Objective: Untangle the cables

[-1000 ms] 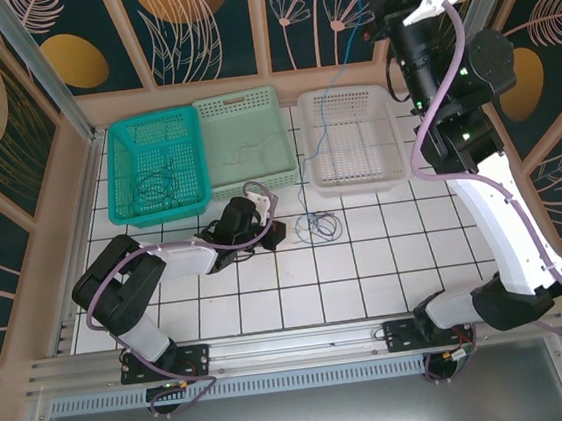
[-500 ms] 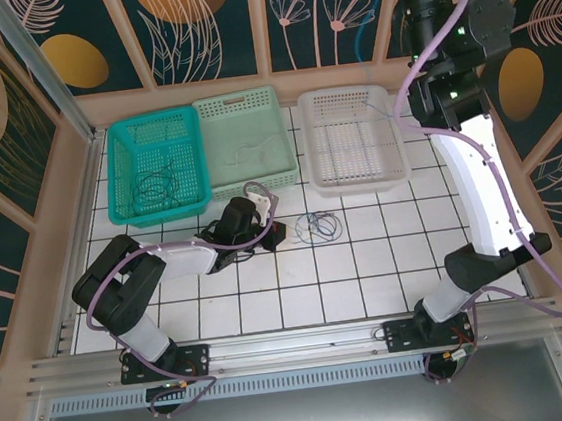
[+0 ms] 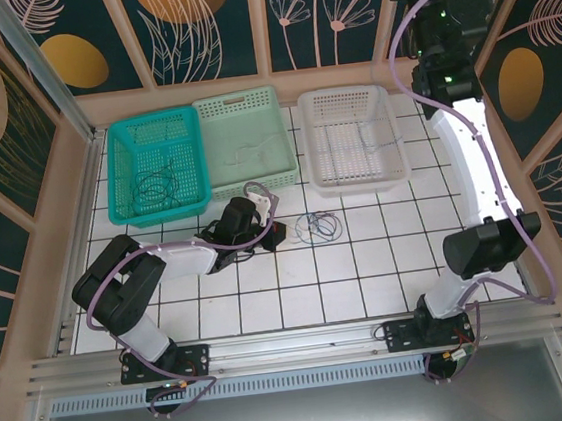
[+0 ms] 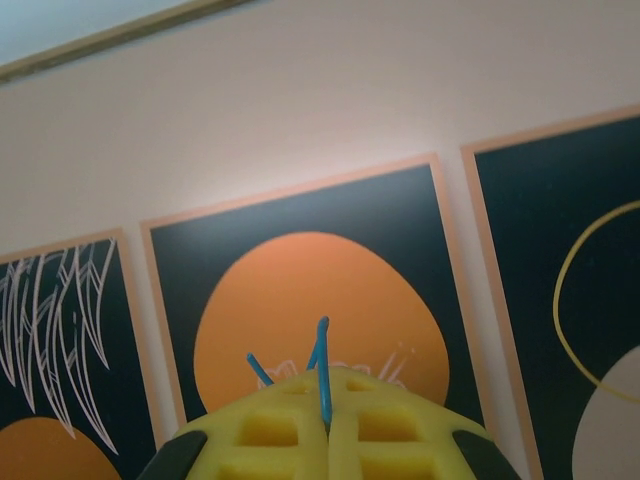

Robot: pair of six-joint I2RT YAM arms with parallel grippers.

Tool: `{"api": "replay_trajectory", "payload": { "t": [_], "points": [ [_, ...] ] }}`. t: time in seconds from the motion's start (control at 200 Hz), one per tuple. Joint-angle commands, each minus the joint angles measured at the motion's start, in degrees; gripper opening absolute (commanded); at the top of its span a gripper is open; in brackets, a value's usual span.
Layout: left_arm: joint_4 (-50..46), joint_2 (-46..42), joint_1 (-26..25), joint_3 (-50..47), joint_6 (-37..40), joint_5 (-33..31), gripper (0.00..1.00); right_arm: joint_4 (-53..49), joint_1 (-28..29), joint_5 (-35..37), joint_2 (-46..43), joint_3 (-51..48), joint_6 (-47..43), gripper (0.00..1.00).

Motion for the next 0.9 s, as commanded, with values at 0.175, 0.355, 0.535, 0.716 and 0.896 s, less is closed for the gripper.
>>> {"api": "replay_trajectory", "payload": {
  "t": [0.175, 0.355, 0.535, 0.716, 0.896],
  "points": [
    [1.8, 0.7, -0.1, -0.4, 0.6, 1.1, 0.00, -1.8, -0.7, -1.9, 2.1, 2.0, 3.6, 0.00],
    [1.6, -0.2, -0.1, -0.6, 0.6, 0.8, 0.00, -5.1, -1.1, -1.5, 3.7, -1.6, 6.1, 0.00],
    [1.6, -1.5, -0.1, -1.3, 0.6, 0.5, 0.00, -17.0, -1.1, -1.5, 6.7, -5.1, 9.0, 0.00],
    [1.1, -2.5, -0.1, -1.7, 0.6, 0.1, 0.00, -24.4, -0.8, -7.2, 7.2, -12.1, 9.4, 0.00],
    [1.0, -3.0, -0.2, -1.6, 0.5, 0.1, 0.00, -23.8, 0.6, -7.6, 4.6, -21.7, 7.7, 0.00]
  ]
}}
